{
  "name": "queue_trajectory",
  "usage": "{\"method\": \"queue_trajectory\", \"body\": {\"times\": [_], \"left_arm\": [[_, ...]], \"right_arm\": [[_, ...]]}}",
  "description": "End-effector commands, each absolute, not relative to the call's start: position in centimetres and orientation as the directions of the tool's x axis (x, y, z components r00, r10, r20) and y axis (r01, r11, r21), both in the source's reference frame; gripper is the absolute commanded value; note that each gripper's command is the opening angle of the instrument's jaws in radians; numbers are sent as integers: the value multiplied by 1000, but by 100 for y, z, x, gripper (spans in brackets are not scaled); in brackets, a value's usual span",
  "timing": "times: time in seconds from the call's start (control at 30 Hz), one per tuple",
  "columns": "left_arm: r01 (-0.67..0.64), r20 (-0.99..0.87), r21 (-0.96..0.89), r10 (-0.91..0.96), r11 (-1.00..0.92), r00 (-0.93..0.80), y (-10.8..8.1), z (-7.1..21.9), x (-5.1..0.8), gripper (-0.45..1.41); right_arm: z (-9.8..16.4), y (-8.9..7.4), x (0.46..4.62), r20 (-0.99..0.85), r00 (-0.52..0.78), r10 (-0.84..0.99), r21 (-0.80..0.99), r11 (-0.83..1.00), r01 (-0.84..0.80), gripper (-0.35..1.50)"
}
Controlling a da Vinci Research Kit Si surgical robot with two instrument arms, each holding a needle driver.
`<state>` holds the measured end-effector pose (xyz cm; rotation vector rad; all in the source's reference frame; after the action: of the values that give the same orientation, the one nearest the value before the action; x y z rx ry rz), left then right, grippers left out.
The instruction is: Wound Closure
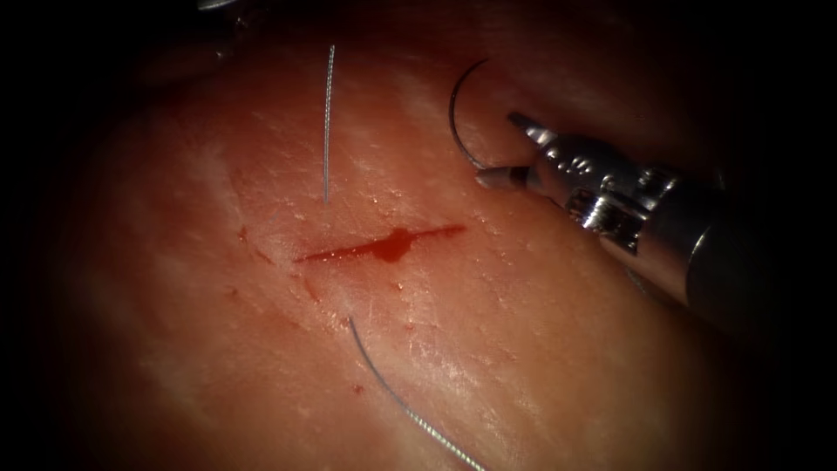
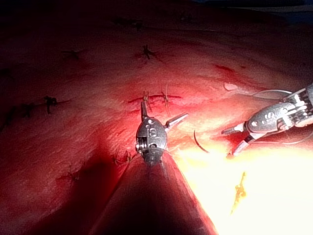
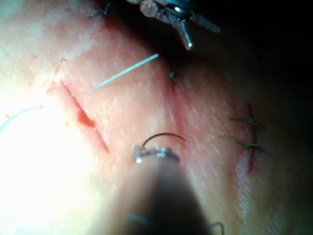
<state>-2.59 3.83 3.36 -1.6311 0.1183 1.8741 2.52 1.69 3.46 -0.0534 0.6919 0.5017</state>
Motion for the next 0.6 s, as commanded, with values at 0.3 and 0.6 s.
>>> {"method": "queue_trajectory", "body": {"times": [0.3, 0.6], "left_arm": [[-473, -929, -317, 369, -822, -20, 324, 319, -253, 81], [-403, -886, -400, 460, -823, -60, 257, 324, -252, 79]], "right_arm": [[260, 186, 249, -691, 581, 432, 128, 863, -489, 138], [232, 158, 254, -753, 528, 392, 167, 890, -423, 129]]}}
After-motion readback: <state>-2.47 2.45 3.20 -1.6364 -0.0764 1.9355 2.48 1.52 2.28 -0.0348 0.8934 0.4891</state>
